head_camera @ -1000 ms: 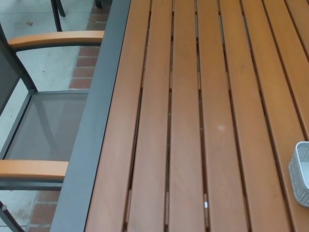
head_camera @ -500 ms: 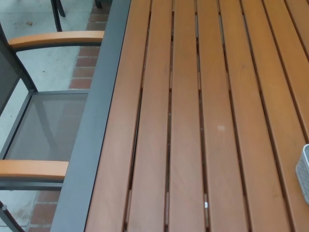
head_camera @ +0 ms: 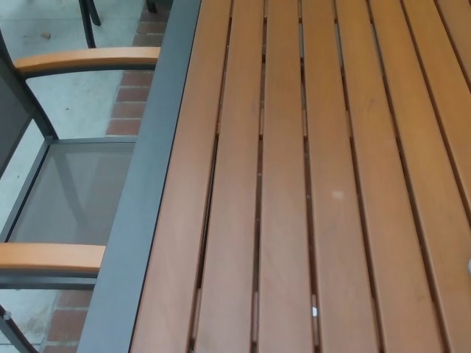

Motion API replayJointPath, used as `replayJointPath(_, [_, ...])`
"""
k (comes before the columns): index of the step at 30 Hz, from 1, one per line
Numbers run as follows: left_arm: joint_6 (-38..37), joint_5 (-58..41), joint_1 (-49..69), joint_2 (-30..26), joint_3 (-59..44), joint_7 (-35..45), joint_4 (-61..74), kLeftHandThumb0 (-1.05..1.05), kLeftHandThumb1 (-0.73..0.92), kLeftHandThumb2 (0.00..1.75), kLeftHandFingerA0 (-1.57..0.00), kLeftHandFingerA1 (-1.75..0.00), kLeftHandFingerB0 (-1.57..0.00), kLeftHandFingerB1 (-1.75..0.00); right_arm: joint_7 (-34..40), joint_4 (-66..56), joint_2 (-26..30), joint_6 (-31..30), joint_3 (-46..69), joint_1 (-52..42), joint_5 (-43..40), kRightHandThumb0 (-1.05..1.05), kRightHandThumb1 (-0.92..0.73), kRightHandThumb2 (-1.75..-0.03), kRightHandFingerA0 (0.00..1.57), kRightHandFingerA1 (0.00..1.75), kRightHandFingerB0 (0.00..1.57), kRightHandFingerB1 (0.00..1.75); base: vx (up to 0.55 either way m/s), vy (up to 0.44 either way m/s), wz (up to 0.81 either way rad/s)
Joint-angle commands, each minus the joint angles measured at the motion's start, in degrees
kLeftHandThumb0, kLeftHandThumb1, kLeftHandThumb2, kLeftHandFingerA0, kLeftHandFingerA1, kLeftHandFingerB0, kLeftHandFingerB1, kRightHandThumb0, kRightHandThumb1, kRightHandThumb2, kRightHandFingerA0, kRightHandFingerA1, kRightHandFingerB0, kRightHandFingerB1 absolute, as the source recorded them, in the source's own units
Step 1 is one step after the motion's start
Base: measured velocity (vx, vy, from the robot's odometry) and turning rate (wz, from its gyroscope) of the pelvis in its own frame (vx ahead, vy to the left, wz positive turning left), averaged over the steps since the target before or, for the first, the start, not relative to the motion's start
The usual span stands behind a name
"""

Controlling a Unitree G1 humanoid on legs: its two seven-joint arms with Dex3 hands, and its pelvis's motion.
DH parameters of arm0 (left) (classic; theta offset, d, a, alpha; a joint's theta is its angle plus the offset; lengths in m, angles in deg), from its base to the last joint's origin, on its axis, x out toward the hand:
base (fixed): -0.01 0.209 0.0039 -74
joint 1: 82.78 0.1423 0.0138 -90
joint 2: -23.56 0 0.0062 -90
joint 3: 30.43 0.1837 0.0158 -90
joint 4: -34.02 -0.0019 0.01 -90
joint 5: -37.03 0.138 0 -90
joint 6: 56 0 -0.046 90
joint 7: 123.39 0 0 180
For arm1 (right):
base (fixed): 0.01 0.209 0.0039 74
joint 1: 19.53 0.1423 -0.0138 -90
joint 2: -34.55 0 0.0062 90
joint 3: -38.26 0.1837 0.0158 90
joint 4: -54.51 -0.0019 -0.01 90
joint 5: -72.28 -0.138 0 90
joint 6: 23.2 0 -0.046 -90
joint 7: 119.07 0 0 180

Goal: The robot uses its right hand to pick up the grey duster kept on the edge of the round table outside, turn around and walk towards the square table and place the duster in a container kept on the middle of the desk

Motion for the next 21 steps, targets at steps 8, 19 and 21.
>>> replayJointPath(8, [-3.2, -0.12, 0.65, -0.18, 0.13, -0.14, -0.03, 0.0, 0.51, 1.03, -0.91, -0.94, -0.87, -0.7, 6.52, -1.61, -5.91, 2.71, 7.71, -3.42, -1.29, -0.77, -0.54, -0.98, 0.04, 0.62, 0.29, 0.64, 0.0, 0.0, 0.0])
replayJointPath(19, [-3.36, 0.24, 1.16, -0.55, 0.62, -0.07, 0.02, -0.01, 0.5, 1.04, -0.92, -0.94, -0.89, -0.7, -14.75, -27.17, -1.56, -19.37, 23.44, -6.29, -17.36, -1.05, -0.77, -0.78, 0.0, 0.0, 0.0, 0.29, 0.0, 0.0, 0.0])
replayJointPath(21, [-3.35, 0.21, 1.15, -0.56, 0.62, -0.04, 0.0, -0.01, 0.5, 1.04, -0.92, -0.94, -0.89, -0.7, -15.53, -28.34, -1.59, -20.32, 24.42, -6.36, -18.18, -1.05, -0.77, -0.78, 0.0, 0.0, 0.0, 0.29, 0.0, 0.0, 0.0])
